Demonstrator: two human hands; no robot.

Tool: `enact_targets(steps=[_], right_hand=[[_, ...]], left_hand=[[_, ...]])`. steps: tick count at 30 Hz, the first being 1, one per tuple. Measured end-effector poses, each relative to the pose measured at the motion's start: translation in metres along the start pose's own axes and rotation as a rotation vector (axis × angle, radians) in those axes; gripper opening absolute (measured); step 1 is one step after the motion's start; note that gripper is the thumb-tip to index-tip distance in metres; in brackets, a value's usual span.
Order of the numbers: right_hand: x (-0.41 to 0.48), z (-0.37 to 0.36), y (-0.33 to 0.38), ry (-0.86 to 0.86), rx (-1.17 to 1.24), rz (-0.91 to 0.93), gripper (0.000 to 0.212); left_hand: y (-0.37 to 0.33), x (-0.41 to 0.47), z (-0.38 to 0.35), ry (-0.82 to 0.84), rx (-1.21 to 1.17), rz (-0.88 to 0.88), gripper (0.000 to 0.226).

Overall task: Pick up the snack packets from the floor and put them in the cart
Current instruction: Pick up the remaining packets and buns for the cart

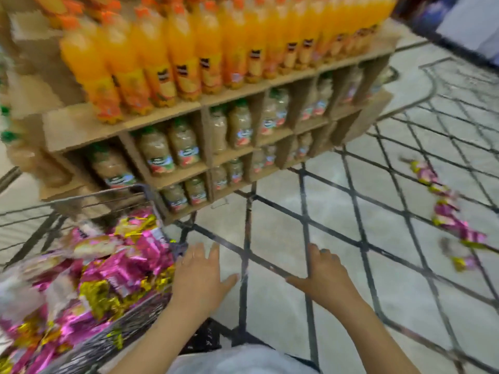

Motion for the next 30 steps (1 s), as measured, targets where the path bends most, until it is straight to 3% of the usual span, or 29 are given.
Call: enact_targets(steps=[8, 17, 27, 30], right_hand=[[-0.089, 0.004, -0.137, -0.148, 0.293, -0.237, 0.089], [-0.139, 0.005, -0.226, -0.321, 0.409, -0.481, 0.089], [-0.097, 0.024, -0.277, -0.339, 0.548, -0.596, 0.085], [-0.060, 0.055, -0.300, -0.362, 0.551, -0.625, 0.090]], left_hand=[[-0.140, -0.017, -0.021, 0.046, 0.016, -0.267, 0.089], [-0.258, -0.026, 0.004, -0.075, 0.097, -0.537, 0.085], [-0.317, 0.039, 0.025, 0.046, 0.049, -0.647, 0.086], [-0.349, 0.083, 0.053, -0.015, 0.069, -0.703, 0.085]])
Point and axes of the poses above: each hand's wrist, its own x-axis towards the middle knuckle, its own z-axis out of the back of the hand, y = z × x, the point moved 6 cm from there along x, towards the middle knuckle, and after that the axes turned 1 degree about y, right-handed, at the moved point
